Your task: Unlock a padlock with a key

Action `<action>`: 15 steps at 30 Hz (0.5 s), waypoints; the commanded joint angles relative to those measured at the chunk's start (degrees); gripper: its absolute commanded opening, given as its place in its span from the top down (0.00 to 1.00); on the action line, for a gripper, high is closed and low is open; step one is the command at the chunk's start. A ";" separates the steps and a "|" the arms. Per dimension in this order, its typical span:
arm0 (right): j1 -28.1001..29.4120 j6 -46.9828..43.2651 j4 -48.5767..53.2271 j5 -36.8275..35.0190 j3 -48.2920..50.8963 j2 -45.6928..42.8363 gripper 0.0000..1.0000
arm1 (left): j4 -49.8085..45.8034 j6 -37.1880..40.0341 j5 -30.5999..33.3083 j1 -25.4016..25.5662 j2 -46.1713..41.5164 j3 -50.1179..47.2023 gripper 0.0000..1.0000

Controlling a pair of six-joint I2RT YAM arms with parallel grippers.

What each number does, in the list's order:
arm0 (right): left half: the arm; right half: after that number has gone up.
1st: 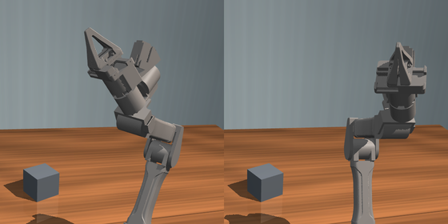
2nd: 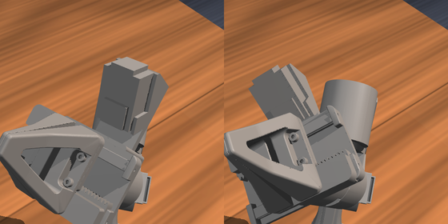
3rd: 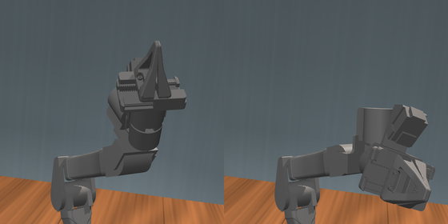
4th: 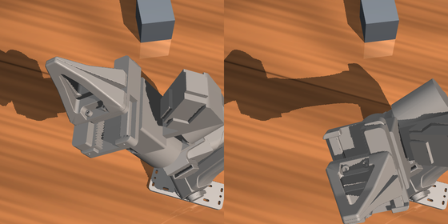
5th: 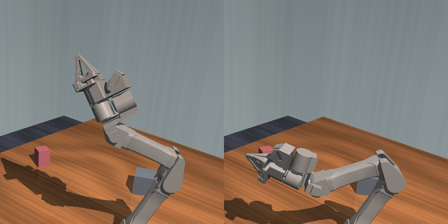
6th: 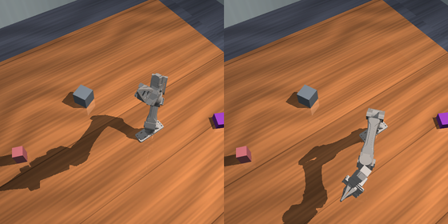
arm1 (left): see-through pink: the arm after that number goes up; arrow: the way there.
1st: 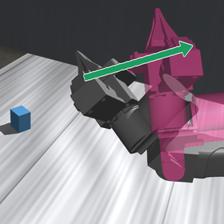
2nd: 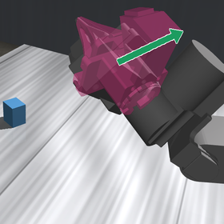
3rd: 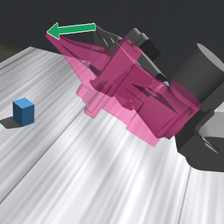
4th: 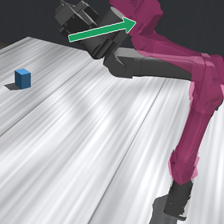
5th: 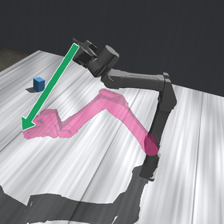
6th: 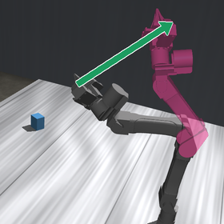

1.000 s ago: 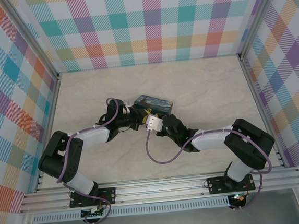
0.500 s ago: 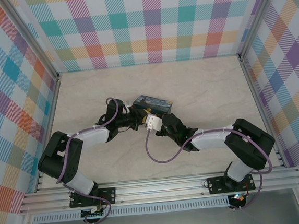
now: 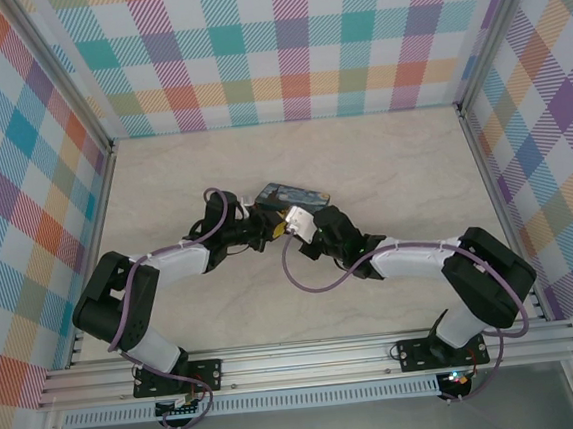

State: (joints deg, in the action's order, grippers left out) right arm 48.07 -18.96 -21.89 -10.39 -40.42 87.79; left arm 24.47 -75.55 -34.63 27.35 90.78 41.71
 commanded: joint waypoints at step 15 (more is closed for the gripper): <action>-7.56 14.77 6.64 20.17 6.30 -7.25 0.53 | -1.91 9.10 5.97 2.40 0.47 -0.92 1.00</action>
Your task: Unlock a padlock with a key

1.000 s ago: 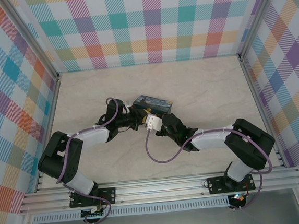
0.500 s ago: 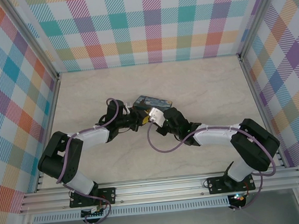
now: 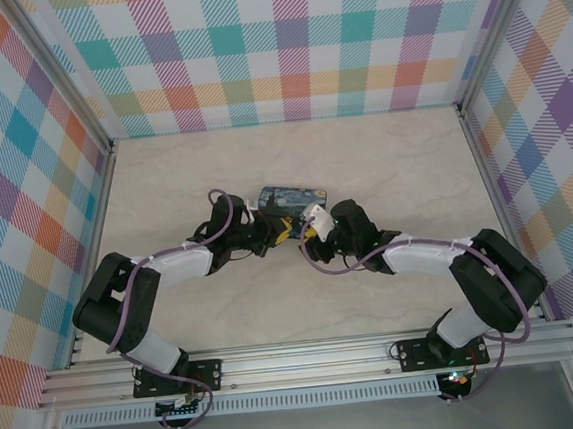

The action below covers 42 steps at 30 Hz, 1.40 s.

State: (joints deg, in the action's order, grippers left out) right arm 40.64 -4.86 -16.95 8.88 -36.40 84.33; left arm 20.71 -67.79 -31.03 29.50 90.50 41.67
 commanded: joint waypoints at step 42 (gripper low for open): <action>-17.79 31.72 3.51 25.72 -29.03 24.31 0.01 | -25.56 20.22 25.02 -5.21 -30.69 -9.15 0.28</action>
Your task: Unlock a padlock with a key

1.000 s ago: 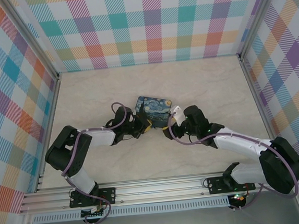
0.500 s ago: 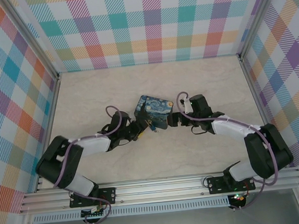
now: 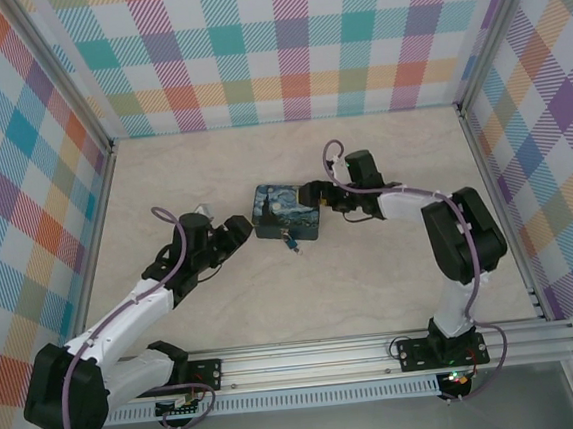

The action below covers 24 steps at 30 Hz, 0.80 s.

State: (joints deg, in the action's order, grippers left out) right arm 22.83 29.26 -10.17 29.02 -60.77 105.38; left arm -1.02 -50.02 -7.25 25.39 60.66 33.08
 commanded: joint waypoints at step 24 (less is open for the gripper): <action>1.62 -5.70 -0.89 -0.45 15.85 -19.15 0.14 | 2.76 4.29 -12.88 -7.11 15.59 14.40 0.24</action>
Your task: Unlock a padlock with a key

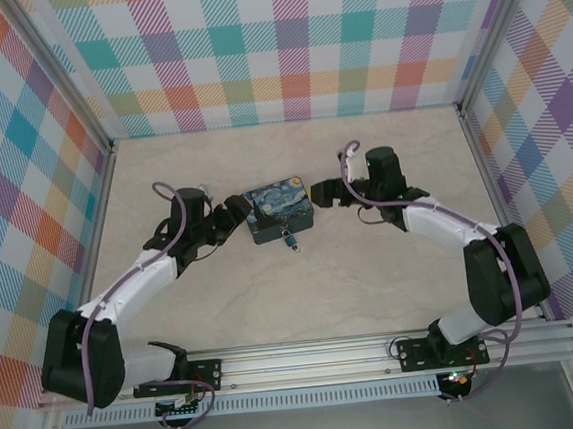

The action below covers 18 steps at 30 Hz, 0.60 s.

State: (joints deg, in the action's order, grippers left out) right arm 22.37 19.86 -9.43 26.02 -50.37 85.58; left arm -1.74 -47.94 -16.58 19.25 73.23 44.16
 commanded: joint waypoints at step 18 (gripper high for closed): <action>11.60 9.03 -26.25 -4.36 11.40 16.07 0.39 | 2.96 14.07 -8.31 -2.99 27.05 25.49 0.21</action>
State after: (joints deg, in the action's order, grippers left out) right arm 33.85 29.39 -30.17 22.31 -38.44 100.07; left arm 2.44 -37.10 -23.20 17.08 97.82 66.78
